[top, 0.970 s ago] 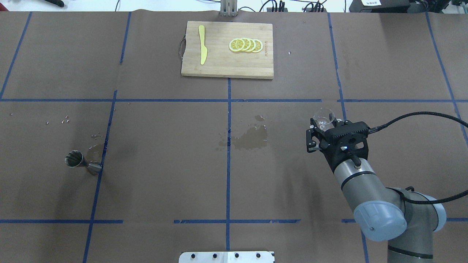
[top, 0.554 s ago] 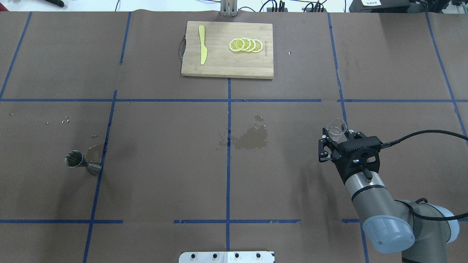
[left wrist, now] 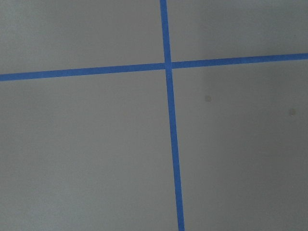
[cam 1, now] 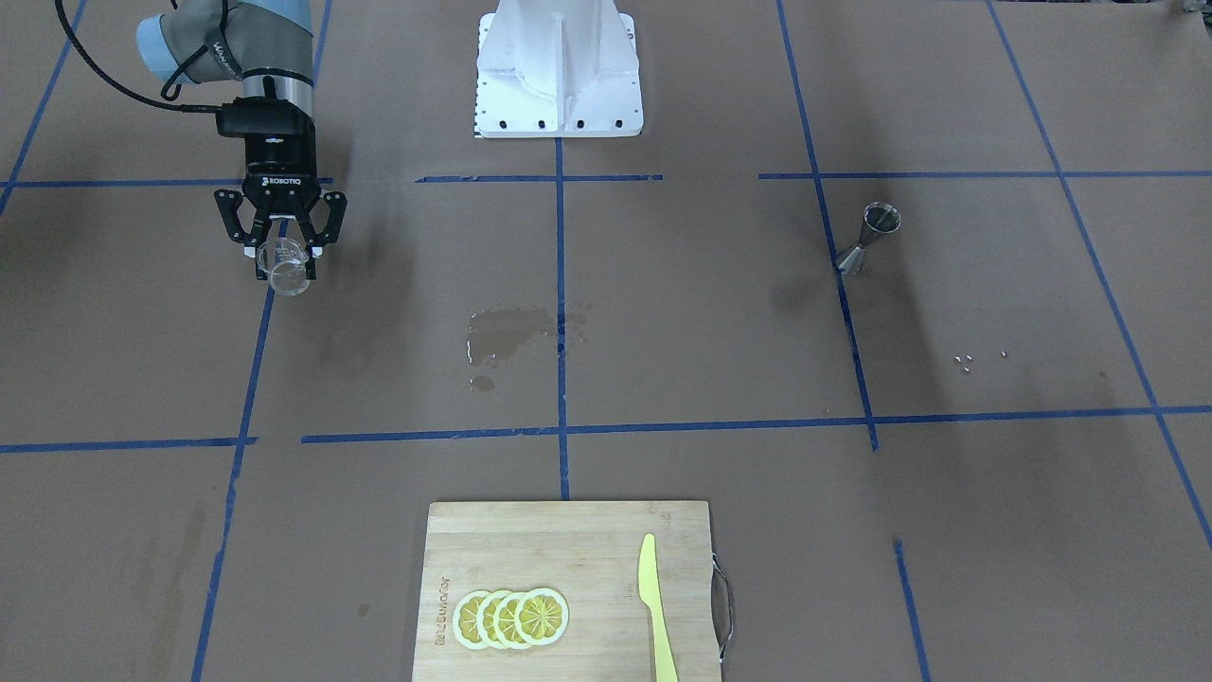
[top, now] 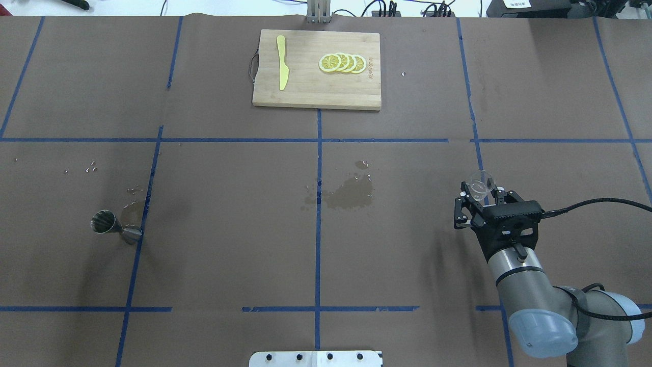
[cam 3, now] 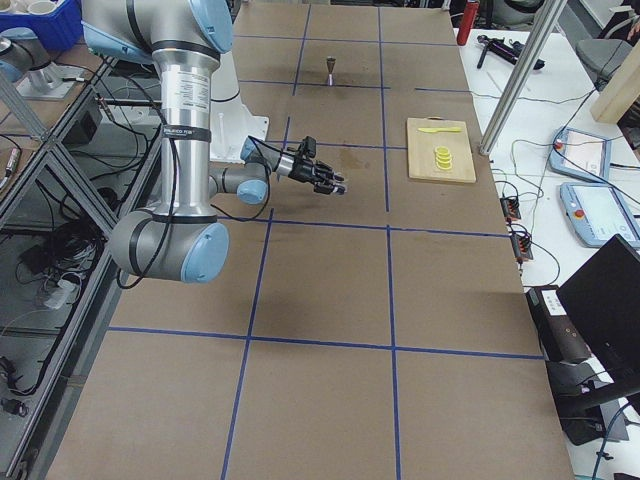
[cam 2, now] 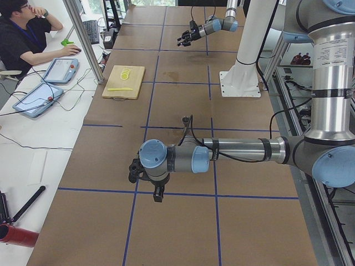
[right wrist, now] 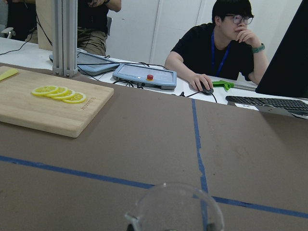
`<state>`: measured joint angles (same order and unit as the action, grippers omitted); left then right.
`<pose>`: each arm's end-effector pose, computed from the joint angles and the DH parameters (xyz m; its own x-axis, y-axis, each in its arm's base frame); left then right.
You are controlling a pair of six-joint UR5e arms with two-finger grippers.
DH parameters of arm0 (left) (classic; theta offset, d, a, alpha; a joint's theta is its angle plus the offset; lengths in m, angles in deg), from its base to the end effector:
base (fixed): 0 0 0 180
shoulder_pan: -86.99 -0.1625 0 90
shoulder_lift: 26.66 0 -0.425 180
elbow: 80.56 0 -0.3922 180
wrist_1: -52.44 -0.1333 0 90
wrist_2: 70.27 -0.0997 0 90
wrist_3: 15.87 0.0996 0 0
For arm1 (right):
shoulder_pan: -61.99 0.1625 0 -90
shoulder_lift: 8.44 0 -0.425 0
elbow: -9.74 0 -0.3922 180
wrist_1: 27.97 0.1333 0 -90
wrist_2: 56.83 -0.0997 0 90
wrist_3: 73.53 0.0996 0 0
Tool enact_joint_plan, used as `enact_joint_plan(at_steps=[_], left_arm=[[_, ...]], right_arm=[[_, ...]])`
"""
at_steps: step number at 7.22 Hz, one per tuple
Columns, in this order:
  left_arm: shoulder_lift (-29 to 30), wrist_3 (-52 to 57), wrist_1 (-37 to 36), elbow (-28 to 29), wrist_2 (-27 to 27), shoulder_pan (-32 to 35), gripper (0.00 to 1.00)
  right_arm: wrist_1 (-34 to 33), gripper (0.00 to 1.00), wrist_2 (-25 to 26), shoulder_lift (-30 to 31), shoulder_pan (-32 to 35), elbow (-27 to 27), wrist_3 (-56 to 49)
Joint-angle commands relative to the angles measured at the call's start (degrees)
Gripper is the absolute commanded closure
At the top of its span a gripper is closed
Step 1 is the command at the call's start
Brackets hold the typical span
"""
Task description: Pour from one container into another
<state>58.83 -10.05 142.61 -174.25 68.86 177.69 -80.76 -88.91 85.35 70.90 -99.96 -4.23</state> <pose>-0.0636 -0.4570 0.6581 0.6521 0.0849 -0.7534 -0.0542 0.9964 0.0654 -0.4121 -0.2850 0.4311 0.8204 -0.0614 0.5685 -0.4937 0.4255 0.7584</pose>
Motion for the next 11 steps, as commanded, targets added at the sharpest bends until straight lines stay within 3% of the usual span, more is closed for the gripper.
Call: enact_joint_plan(at_steps=[1,4,7,9,11], left_arm=[[-0.1,0.0,0.1,0.0,0.0,0.0,0.0],[-0.2,0.1,0.1,0.0,0.1,0.0,0.0],[-0.3,0.1,0.9,0.1,0.0,0.0,0.0],[-0.3,0.1,0.9,0.1,0.0,0.0,0.0],[-0.3,0.1,0.9,0.1,0.1,0.0,0.0]], right_arm=[[10.5,1.0,1.0,1.1,-0.8,6.1,0.9],[15.1,1.0,2.0,1.2,-1.8,11.7,1.0],[18.6,0.86,2.1,1.1,-2.6,15.4,1.0],[18.7,0.72,2.1,1.1,-2.8,15.6,1.1],[22.0,0.34,1.8,1.1,-2.9,15.7,0.8]])
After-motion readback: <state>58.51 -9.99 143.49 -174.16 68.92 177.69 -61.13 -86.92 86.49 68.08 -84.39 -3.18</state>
